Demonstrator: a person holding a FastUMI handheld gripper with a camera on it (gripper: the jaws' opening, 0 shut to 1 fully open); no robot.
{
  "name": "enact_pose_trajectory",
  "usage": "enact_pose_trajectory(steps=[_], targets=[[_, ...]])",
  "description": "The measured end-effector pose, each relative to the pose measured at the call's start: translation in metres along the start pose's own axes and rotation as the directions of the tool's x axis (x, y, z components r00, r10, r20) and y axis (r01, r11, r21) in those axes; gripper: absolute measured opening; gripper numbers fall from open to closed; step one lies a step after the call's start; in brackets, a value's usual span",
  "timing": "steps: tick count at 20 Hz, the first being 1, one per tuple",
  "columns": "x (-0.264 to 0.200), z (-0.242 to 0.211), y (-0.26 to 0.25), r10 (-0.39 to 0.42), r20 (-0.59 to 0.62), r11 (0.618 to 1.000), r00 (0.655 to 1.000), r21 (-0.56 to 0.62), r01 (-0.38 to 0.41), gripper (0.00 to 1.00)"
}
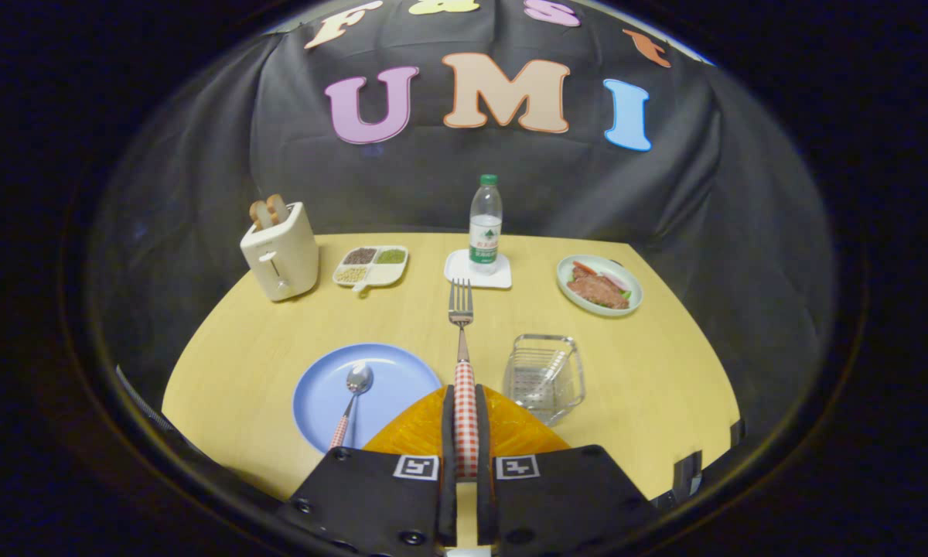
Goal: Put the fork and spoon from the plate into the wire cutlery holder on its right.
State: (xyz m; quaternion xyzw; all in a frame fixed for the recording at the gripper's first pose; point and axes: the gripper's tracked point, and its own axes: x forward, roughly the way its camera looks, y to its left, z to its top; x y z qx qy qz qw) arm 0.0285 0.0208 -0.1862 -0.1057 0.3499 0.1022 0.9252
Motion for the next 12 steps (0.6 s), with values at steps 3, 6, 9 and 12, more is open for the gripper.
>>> enact_pose_trajectory(steps=[3, 6, 9, 12], targets=[[-0.002, 0.013, -0.035, -0.047, -0.010, 0.998, 0.999, 0.028, 0.047, 0.13], [-0.003, 0.007, -0.057, -0.045, -0.061, 0.997, 0.997, 0.067, 0.049, 0.13], [0.005, -0.009, -0.077, -0.042, -0.133, 0.996, 0.990, 0.070, 0.051, 0.13], [0.009, -0.022, -0.085, -0.027, -0.204, 0.998, 0.978, 0.044, 0.037, 0.13]])
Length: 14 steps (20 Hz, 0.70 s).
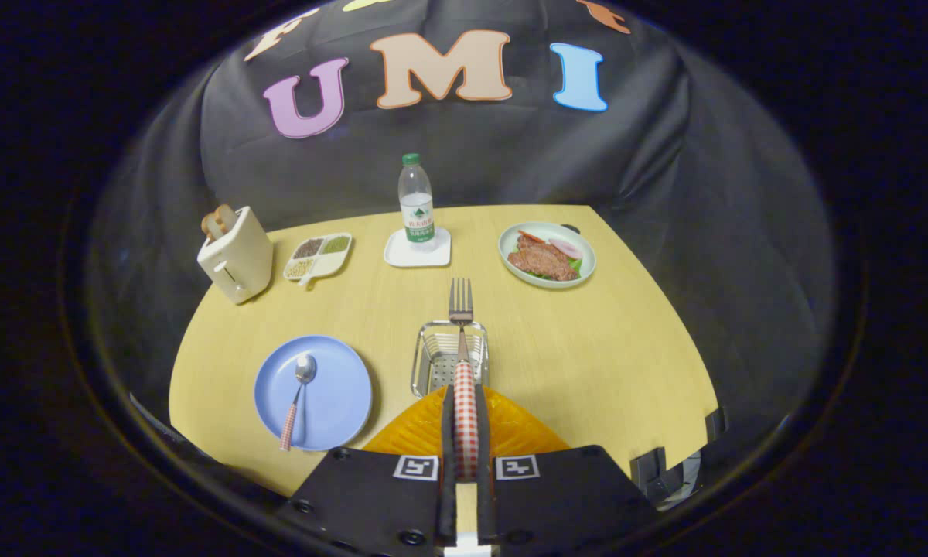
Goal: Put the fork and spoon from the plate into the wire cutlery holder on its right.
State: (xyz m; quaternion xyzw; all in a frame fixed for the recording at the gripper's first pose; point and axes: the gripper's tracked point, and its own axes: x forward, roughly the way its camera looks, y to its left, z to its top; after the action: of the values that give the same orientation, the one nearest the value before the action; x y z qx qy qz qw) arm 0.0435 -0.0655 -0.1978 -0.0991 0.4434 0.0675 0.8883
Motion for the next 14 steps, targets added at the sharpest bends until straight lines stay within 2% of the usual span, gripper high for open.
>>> enact_pose_trajectory(steps=[5, 11, 14], targets=[[0.003, -0.023, 0.003, 0.045, -0.179, 0.995, 0.983, -0.079, -0.060, 0.13], [0.008, -0.031, 0.004, 0.071, -0.384, 0.988, 0.921, -0.101, -0.118, 0.13], [0.021, -0.035, 0.001, 0.038, -0.475, 0.982, 0.879, -0.146, -0.121, 0.13]])
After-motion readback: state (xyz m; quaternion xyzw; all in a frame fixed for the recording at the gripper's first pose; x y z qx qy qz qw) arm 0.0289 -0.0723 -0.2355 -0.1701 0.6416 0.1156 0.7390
